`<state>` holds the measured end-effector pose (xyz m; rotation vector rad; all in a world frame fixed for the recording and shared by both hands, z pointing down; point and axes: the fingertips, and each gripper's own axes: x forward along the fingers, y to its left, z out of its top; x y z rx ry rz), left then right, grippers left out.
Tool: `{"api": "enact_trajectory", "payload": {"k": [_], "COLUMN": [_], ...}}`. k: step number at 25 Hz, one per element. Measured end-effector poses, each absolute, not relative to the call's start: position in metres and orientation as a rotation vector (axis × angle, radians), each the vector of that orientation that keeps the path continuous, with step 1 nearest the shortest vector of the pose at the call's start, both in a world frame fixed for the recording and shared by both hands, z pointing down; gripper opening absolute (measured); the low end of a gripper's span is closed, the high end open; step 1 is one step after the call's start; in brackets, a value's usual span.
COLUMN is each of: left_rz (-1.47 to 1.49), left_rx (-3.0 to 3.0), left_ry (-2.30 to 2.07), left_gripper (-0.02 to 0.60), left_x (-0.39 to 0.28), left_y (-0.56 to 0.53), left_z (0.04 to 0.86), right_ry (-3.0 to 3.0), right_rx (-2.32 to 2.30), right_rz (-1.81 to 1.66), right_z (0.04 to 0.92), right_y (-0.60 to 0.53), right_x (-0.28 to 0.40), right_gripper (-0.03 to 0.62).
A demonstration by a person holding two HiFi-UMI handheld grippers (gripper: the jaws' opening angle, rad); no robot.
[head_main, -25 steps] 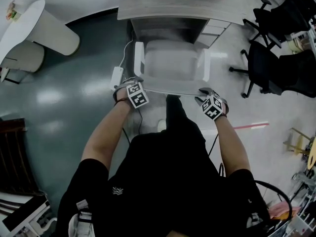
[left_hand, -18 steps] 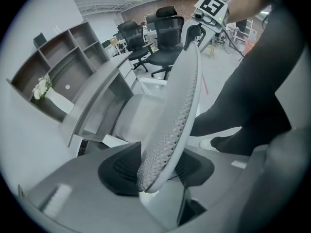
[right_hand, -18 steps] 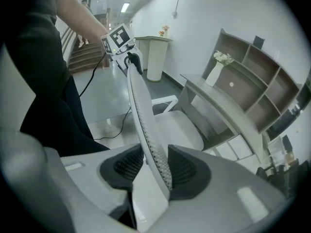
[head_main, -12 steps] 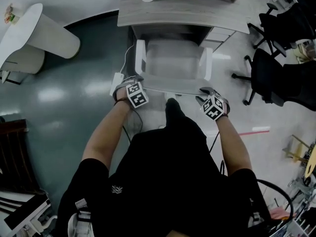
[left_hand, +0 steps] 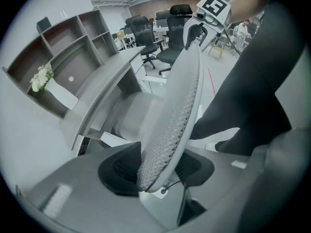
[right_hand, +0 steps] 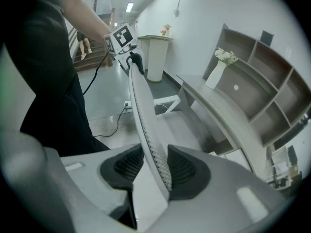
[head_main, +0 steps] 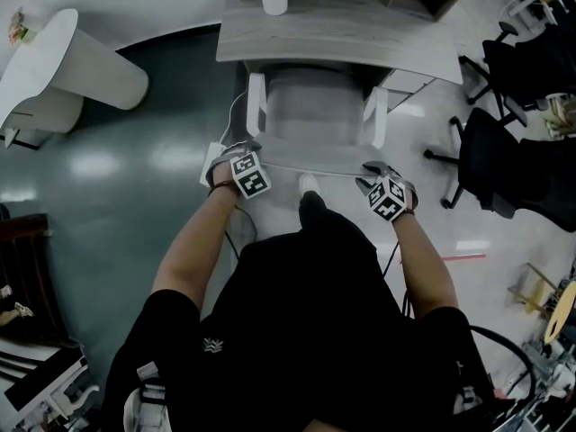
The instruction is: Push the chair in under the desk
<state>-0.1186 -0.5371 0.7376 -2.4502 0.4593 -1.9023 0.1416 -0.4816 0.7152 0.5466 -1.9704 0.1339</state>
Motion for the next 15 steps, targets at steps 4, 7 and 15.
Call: {"api": "enact_trajectory", "payload": {"k": [4, 7, 15], "left_rz": [-1.909, -1.912, -1.907], "left_rx": [-2.463, -2.464, -2.471], "left_ry": [0.475, 0.476, 0.516], "left_gripper": [0.199, 0.199, 0.199], "left_x": [-0.115, -0.112, -0.102], "left_y": [-0.559, -0.578, -0.623], "left_z": [0.737, 0.736, 0.737], "right_ry": [-1.973, -1.982, -1.993], "right_rx": [0.521, 0.507, 0.469], "right_rz": [0.119, 0.108, 0.069], "right_z": [0.714, 0.713, 0.714], "right_y": [-0.51, -0.53, -0.579], "right_x": [0.146, 0.149, 0.161], "right_gripper": [0.156, 0.155, 0.15]}}
